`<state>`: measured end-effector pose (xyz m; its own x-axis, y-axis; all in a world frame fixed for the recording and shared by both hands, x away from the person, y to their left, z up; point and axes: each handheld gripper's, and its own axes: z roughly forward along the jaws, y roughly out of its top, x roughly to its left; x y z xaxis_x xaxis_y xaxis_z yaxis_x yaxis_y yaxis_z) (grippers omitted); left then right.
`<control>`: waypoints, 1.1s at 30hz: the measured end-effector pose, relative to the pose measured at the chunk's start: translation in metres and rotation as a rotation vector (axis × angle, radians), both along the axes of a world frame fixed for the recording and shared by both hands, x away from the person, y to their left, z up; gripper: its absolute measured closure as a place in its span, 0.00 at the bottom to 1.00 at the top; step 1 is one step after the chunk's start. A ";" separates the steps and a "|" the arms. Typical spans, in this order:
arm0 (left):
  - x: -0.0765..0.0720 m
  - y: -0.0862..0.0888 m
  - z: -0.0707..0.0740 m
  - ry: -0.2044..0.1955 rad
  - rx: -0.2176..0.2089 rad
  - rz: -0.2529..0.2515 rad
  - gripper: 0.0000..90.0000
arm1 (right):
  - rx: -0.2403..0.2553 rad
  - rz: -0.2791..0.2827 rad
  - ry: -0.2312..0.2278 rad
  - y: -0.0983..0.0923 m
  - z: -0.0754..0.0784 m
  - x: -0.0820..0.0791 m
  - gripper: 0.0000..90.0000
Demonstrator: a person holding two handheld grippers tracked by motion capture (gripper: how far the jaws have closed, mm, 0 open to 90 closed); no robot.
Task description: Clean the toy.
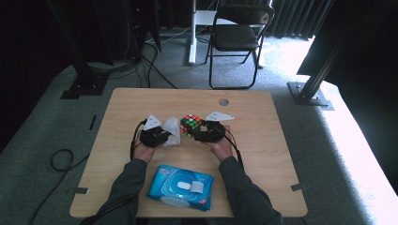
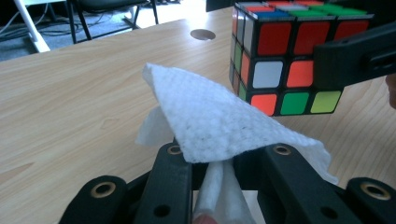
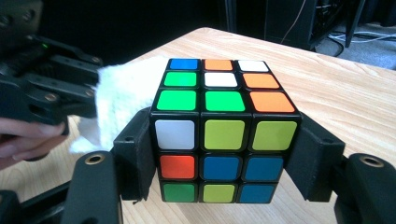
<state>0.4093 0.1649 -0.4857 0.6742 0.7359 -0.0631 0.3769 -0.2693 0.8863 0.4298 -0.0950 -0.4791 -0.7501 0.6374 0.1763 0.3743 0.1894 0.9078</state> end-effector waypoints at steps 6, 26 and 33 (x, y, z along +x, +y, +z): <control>0.000 0.003 -0.003 0.009 0.024 0.021 0.88 | -0.023 -0.007 0.002 -0.002 -0.004 0.000 0.38; 0.000 0.012 -0.008 0.033 0.056 0.057 0.88 | -0.102 -0.055 0.031 -0.015 -0.025 0.005 0.38; 0.000 0.014 -0.009 0.033 0.056 0.061 0.88 | -0.117 -0.074 0.044 -0.017 -0.032 0.008 0.38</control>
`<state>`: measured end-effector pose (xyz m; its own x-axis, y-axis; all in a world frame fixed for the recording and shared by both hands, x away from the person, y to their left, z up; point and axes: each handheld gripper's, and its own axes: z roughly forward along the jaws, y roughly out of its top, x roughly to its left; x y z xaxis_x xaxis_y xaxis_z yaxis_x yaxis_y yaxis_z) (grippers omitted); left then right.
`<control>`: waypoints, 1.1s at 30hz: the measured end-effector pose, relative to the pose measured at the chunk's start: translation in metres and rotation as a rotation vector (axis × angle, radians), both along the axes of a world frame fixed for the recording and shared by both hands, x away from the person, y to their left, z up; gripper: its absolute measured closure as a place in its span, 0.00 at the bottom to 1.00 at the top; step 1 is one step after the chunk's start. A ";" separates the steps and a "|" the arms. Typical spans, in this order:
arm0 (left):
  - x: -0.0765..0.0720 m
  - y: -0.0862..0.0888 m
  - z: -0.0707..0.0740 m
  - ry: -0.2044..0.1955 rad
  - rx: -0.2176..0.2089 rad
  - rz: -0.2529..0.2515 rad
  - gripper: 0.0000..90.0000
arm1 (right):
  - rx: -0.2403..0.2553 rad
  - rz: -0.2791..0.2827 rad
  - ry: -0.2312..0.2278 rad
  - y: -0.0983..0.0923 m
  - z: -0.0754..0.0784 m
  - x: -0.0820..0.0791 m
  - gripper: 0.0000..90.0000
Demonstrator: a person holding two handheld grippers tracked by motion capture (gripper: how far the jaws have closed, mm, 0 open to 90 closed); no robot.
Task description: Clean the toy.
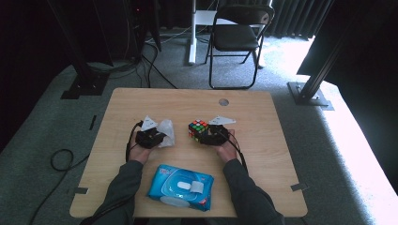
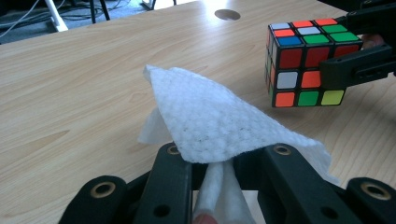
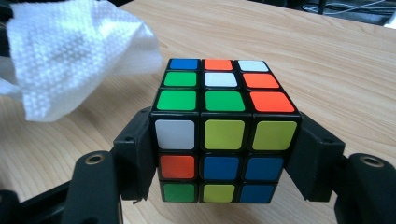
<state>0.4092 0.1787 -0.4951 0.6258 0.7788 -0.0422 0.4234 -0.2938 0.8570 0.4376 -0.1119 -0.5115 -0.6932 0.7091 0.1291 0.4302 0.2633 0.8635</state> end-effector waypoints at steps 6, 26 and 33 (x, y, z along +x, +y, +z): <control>-0.001 0.001 0.000 0.000 -0.001 0.001 0.88 | -0.020 0.001 0.003 0.002 -0.003 0.000 0.38; -0.002 0.003 -0.005 0.010 0.000 0.004 0.88 | -0.066 0.016 -0.003 0.009 -0.011 -0.002 0.38; -0.002 0.002 -0.005 0.009 0.002 0.004 0.88 | -0.077 0.018 0.001 0.011 -0.013 -0.002 0.38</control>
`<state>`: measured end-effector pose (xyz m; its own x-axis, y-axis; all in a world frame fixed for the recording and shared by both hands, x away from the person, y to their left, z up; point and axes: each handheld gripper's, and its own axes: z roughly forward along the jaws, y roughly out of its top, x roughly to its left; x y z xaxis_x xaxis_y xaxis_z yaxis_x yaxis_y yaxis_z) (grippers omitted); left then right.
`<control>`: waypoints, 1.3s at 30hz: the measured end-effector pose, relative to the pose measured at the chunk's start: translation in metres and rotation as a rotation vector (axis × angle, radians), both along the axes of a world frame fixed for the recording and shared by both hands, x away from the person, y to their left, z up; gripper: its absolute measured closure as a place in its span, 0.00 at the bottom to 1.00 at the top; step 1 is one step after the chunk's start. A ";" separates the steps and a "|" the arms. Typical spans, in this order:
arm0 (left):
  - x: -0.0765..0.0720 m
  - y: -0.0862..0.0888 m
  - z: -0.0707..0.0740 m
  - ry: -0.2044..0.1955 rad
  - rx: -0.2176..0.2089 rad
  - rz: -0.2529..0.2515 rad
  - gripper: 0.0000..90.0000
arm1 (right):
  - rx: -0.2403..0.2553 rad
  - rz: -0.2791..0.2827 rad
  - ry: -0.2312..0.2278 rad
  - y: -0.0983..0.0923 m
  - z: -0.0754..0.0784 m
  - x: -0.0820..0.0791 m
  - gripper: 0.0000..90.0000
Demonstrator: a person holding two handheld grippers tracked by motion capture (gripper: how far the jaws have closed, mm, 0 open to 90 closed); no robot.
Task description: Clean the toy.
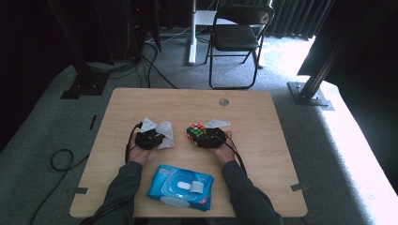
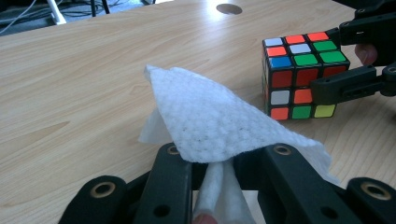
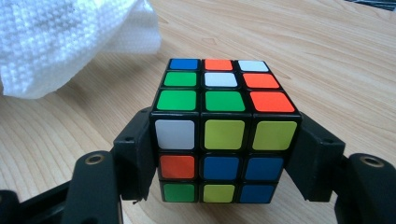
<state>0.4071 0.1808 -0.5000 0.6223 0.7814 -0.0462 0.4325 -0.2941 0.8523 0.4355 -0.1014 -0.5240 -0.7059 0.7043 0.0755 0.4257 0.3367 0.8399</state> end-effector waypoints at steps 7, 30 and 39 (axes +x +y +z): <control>0.000 0.000 -0.001 0.001 0.008 -0.002 0.88 | -0.002 -0.001 0.007 0.000 -0.002 0.000 0.38; 0.000 0.000 -0.002 0.006 0.007 -0.001 0.87 | -0.054 0.033 0.010 -0.004 -0.008 -0.012 0.38; 0.000 0.000 -0.002 0.006 0.007 0.000 0.87 | -0.051 0.035 0.025 -0.006 -0.010 -0.013 0.28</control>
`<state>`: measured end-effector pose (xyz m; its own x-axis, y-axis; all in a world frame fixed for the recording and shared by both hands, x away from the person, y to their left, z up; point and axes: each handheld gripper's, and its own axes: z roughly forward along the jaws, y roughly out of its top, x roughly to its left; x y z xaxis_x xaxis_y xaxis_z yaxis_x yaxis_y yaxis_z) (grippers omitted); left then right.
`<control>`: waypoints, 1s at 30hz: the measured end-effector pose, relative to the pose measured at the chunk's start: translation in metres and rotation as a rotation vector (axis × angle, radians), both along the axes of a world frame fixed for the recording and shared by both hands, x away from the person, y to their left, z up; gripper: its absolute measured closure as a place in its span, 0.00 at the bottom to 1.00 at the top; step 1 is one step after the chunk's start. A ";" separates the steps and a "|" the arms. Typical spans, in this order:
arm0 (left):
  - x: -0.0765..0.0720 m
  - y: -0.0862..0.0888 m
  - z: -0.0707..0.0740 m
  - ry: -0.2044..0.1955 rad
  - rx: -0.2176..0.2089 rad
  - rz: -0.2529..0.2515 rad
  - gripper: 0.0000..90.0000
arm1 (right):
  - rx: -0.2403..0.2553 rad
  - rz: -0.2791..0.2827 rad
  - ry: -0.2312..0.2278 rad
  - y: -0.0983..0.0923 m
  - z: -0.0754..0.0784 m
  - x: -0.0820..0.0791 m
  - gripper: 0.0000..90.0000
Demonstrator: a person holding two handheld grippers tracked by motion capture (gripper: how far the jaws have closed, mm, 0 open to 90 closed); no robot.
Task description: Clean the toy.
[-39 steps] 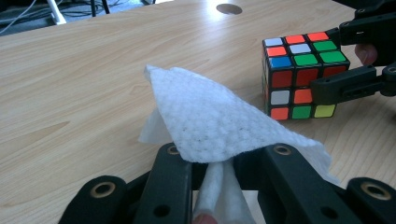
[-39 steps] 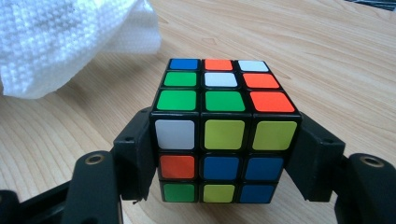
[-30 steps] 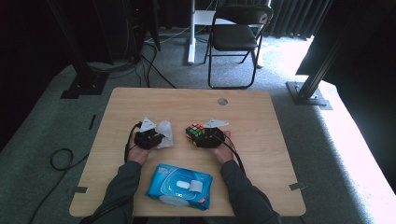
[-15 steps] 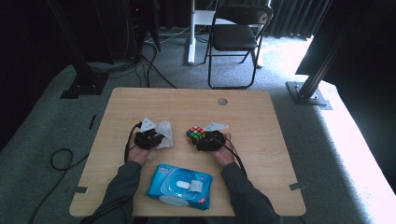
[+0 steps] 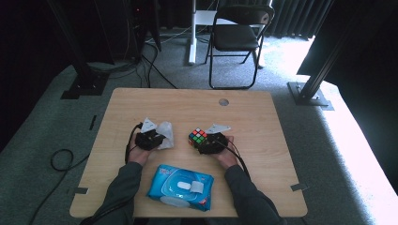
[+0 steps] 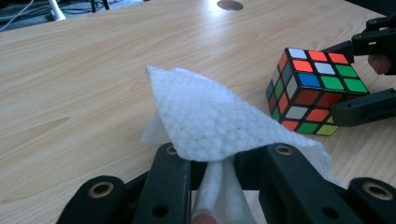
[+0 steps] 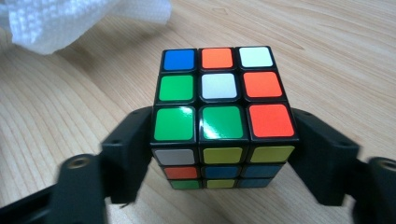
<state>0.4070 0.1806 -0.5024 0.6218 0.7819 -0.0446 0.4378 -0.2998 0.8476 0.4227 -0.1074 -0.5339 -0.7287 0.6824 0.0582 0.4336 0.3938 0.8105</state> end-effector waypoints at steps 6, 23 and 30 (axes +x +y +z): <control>0.000 0.000 -0.002 0.007 0.008 0.001 0.86 | 0.026 -0.014 -0.012 -0.004 0.005 -0.001 0.20; -0.001 0.001 -0.007 0.035 0.059 0.018 0.57 | 0.080 -0.021 -0.085 -0.013 0.023 -0.007 0.21; -0.001 0.011 -0.005 0.056 0.036 0.085 0.48 | 0.088 -0.022 -0.092 -0.015 0.025 -0.006 0.27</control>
